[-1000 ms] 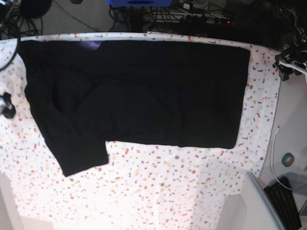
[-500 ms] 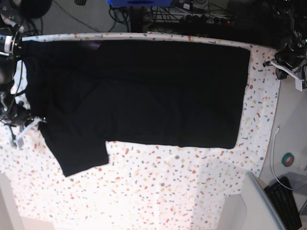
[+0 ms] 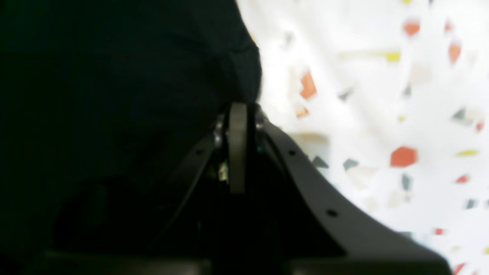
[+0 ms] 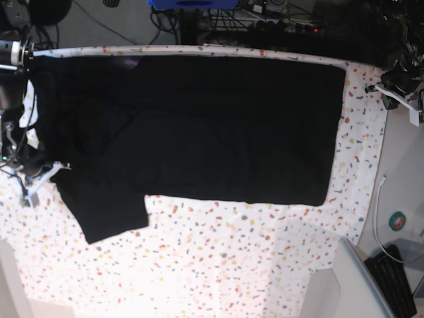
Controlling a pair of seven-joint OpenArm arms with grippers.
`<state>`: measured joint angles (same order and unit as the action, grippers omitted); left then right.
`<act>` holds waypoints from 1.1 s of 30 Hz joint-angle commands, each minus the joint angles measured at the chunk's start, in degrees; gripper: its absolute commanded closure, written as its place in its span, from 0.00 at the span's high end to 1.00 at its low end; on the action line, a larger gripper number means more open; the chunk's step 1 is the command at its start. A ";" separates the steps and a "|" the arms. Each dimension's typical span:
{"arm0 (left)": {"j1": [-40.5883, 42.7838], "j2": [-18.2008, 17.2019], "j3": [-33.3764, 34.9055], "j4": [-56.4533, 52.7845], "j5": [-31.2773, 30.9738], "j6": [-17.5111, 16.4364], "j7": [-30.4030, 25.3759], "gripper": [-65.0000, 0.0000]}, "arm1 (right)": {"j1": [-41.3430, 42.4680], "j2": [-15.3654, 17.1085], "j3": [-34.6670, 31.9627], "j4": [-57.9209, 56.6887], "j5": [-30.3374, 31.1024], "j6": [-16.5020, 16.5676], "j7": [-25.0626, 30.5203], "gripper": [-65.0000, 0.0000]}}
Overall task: Layout the t-shirt on the table in an organized manner, then fold the t-shirt properly
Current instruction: 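Grasp the sleeve with the right gripper and tuck it inward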
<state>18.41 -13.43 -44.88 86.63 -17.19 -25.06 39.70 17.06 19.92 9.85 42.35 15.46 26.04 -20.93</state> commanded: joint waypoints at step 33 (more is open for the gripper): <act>0.00 -0.94 -0.61 0.80 -0.52 0.05 -0.98 0.00 | -6.47 -13.29 19.38 39.72 -5.13 0.20 -36.26 0.38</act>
<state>18.39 -13.39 -45.06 86.61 -17.15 -25.06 39.70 9.91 6.46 29.12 80.60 9.34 26.20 -57.54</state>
